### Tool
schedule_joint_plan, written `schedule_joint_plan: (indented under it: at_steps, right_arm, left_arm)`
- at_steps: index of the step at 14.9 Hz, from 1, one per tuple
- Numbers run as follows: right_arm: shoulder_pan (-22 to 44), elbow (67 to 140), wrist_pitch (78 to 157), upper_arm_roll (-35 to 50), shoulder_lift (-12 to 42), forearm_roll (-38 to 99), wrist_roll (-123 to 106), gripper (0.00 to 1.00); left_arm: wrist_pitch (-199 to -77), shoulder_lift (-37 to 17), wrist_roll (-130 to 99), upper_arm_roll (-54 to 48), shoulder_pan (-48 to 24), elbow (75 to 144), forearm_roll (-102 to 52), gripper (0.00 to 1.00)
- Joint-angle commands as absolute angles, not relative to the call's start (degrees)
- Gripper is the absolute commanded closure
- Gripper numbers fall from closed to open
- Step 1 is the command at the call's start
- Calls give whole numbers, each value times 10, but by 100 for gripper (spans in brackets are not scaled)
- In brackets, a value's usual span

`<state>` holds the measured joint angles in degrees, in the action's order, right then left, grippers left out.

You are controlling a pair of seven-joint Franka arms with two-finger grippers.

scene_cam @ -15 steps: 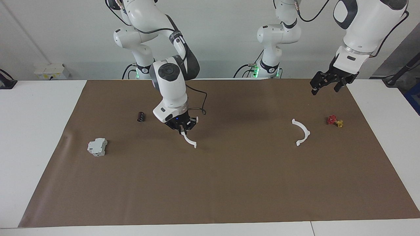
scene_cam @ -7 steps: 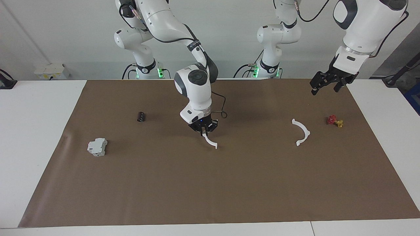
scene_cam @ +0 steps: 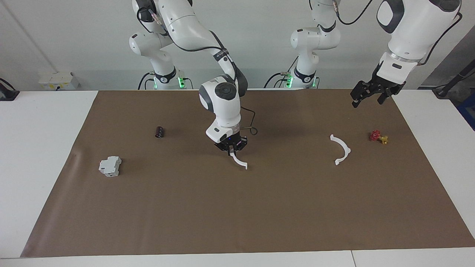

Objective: Assemble drain pipe with both arms
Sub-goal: 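Carry the white clamp half with the right gripper to the table center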

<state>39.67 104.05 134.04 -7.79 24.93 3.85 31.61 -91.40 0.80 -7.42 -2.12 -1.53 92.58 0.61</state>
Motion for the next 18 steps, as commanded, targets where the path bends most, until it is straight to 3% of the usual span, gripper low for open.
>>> schedule_joint_plan:
  at_steps: [1,18]
  right_arm:
    - [396,1052,1351,-78,251,36,295,100]
    - [388,1065,1350,-79,249,43,287,100]
  left_arm:
    - [-927,21,-68,-18,-17,941,-2,0]
    - [-927,21,-67,-18,-17,941,-2,0]
